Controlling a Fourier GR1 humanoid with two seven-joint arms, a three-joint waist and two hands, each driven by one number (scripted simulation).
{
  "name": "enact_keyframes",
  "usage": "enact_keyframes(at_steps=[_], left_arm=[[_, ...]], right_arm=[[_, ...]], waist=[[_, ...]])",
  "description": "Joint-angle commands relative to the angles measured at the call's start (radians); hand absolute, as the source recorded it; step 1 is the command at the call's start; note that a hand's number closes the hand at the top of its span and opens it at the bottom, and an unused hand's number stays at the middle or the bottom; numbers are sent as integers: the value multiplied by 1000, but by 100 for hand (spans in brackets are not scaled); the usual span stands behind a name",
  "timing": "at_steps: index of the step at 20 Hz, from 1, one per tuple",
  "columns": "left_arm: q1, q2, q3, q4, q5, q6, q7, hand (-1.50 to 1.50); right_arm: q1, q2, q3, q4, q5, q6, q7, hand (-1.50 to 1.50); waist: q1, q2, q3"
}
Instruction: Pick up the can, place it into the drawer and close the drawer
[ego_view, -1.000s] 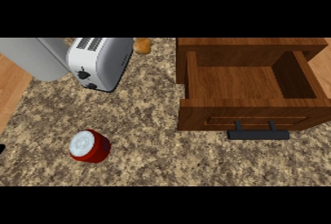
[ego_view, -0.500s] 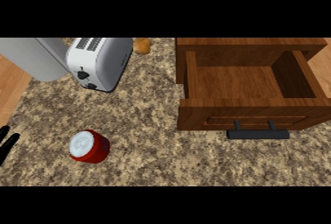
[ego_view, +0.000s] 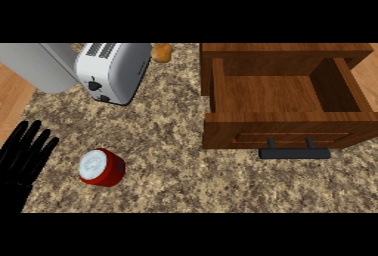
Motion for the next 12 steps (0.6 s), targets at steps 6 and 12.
enact_keyframes(at_steps=[6, 12], left_arm=[[-18, -55, -45, 230, -171, -28, -210, -150], [-6, -53, -45, 270, -207, -10, -242, -150]], right_arm=[[-5, 54, -39, 1, 14, 46, 1, -150], [0, 54, -90, -11, -20, 85, 46, -150]], waist=[[2, 0, 0], [4, 0, 0]])
